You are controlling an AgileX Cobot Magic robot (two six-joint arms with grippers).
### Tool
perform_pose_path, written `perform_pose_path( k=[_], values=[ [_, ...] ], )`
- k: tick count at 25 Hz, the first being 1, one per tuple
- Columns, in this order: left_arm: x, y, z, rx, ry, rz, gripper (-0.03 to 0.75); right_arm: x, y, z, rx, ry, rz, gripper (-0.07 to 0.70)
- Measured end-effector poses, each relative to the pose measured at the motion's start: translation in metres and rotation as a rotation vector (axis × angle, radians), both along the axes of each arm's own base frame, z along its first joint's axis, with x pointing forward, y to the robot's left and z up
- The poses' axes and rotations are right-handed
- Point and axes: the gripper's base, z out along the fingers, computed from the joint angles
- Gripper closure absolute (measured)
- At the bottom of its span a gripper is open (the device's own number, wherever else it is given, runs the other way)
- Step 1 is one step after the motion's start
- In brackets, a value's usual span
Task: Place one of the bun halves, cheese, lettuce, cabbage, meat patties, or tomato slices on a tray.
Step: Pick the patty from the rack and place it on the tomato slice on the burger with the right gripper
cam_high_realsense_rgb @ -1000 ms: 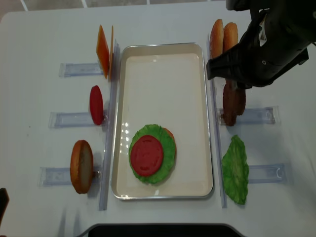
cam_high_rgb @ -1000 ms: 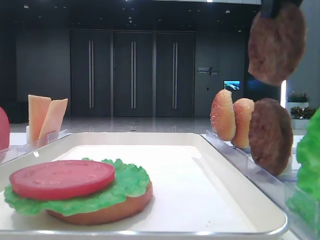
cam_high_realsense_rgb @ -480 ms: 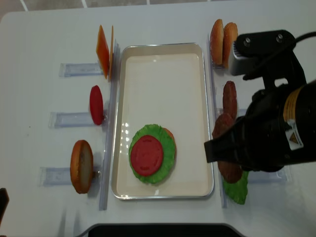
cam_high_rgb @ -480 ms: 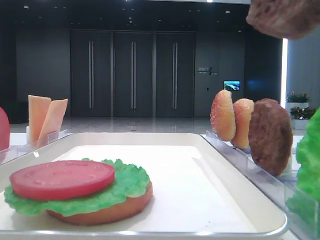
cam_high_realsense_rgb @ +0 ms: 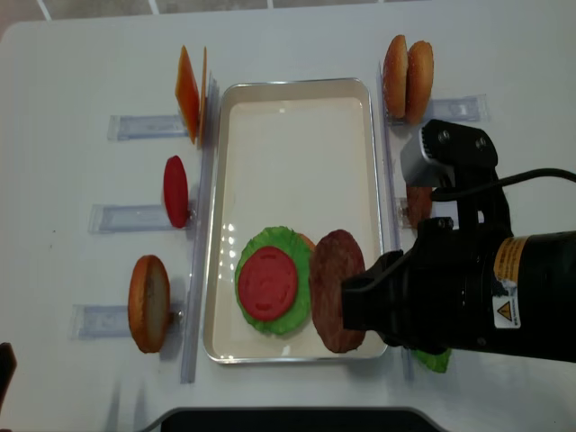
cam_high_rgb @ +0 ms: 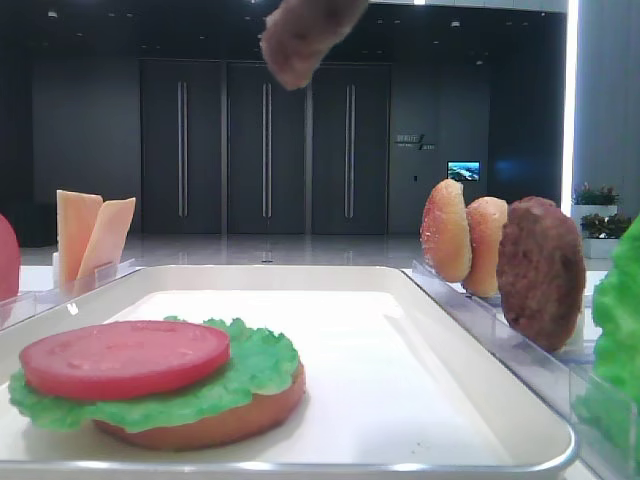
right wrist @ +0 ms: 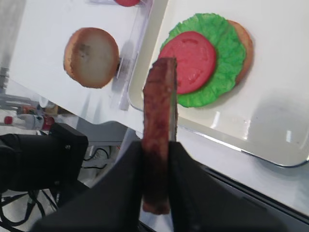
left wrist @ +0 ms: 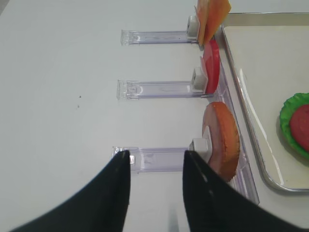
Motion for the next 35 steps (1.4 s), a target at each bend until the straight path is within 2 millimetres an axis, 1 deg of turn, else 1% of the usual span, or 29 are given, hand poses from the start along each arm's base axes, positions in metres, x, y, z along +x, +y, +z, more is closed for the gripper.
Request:
perform_pose_path(
  k=[5, 9, 12, 15, 18, 21, 29, 33, 35],
  values=[
    [0.0, 0.0, 0.0, 0.0, 0.0, 0.0, 0.433, 0.008, -0.005, -0.019, 0.103, 0.007, -0.037, 0.519],
    [0.0, 0.0, 0.0, 0.0, 0.0, 0.0, 0.433, 0.014, -0.008, -0.025, 0.183, 0.006, -0.049, 0.519],
    [0.0, 0.0, 0.0, 0.0, 0.0, 0.0, 0.433, 0.017, -0.005, -0.026, 0.248, 0.005, -0.041, 0.519],
    [0.0, 0.0, 0.0, 0.0, 0.0, 0.0, 0.433, 0.022, 0.002, -0.038, 0.29, 0.025, -0.048, 0.519],
    [0.0, 0.0, 0.0, 0.0, 0.0, 0.0, 0.433, 0.026, 0.012, -0.052, 0.305, 0.042, -0.006, 0.519],
    [0.0, 0.0, 0.0, 0.0, 0.0, 0.0, 0.433, 0.028, 0.017, -0.059, 0.317, 0.062, 0.026, 0.519],
    [0.0, 0.0, 0.0, 0.013, 0.0, -0.008, 0.433, 0.035, 0.015, -0.06, 0.318, 0.016, 0.059, 0.519],
    [0.0, 0.0, 0.0, 0.015, 0.0, -0.009, 0.433, 0.043, 0.016, -0.072, 0.306, 0.049, 0.078, 0.519],
    [0.0, 0.0, 0.0, 0.015, 0.0, -0.009, 0.433, 0.047, 0.018, -0.081, 0.295, 0.075, 0.092, 0.52]
  ],
)
